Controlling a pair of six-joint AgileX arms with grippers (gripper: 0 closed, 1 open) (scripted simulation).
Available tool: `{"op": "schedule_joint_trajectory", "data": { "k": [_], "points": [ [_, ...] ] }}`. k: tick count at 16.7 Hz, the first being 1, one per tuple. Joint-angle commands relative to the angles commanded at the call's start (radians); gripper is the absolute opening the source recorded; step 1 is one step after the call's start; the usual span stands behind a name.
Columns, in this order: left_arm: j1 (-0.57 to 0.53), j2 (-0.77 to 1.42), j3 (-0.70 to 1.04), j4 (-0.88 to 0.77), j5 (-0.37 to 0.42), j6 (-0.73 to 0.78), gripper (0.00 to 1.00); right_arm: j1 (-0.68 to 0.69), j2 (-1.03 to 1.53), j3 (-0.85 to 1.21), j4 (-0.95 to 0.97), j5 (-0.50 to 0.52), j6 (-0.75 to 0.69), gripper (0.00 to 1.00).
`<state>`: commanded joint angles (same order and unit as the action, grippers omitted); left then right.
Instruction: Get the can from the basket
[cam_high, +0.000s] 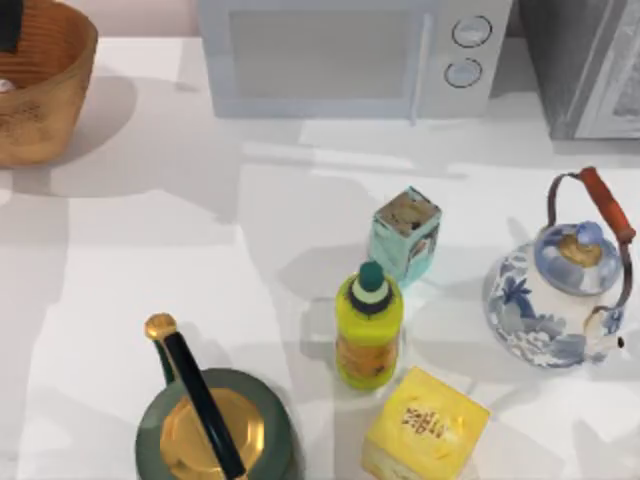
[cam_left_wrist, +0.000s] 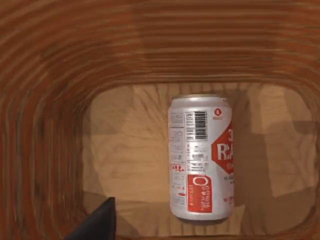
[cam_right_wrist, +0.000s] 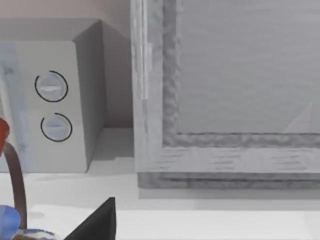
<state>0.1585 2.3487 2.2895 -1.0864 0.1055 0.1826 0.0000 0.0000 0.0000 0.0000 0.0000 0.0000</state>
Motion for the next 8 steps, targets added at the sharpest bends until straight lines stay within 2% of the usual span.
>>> {"op": "schedule_joint_trajectory", "data": {
  "k": [4, 8],
  "points": [
    [0.011, 0.179, 0.149, -0.083, 0.009, 0.001, 1.0, 0.0, 0.0, 0.0, 0.0, 0.0, 0.0, 1.0],
    [0.013, 0.214, 0.177, -0.099, 0.01, 0.001, 1.0, 0.0, 0.0, 0.0, 0.0, 0.0, 0.0, 1.0]
  ]
}}
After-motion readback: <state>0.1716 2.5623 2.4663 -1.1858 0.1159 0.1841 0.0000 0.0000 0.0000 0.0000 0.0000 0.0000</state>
